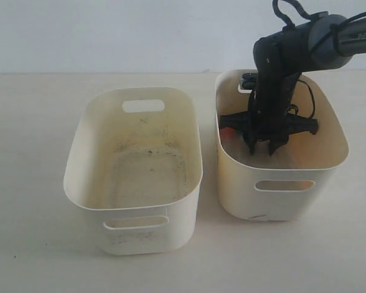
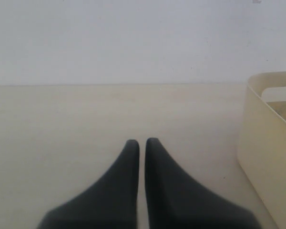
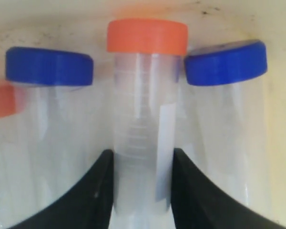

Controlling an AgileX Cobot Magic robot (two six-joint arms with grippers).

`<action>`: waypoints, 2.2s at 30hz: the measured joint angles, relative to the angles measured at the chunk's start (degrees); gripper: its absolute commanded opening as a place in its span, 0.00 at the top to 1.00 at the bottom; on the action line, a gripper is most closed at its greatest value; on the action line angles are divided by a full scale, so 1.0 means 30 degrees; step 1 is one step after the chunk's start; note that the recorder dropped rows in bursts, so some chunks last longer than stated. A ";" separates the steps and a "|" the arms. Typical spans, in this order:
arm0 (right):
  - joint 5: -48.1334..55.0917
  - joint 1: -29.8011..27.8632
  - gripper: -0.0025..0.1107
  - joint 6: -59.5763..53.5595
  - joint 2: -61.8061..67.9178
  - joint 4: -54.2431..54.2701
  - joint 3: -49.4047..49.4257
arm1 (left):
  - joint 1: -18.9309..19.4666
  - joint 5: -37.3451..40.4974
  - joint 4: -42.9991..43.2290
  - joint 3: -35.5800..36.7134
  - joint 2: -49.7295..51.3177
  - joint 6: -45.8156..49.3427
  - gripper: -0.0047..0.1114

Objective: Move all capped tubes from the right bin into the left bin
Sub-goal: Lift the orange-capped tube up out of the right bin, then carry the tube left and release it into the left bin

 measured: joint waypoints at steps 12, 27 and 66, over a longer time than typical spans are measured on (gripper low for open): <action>0.1109 -0.0157 0.98 -0.0295 -0.3480 -0.1116 0.0000 | 0.0000 0.0000 0.0000 0.0000 0.0000 0.0000 0.92; 0.1452 -0.0311 0.98 -0.0598 -0.7134 -0.2044 0.0034 | 0.0000 0.0000 0.0000 0.0000 0.0000 0.0000 0.92; -0.3037 0.8507 0.40 -0.1594 -0.5996 0.0112 0.0034 | 0.0000 0.0000 0.0000 0.0000 0.0000 0.0000 0.92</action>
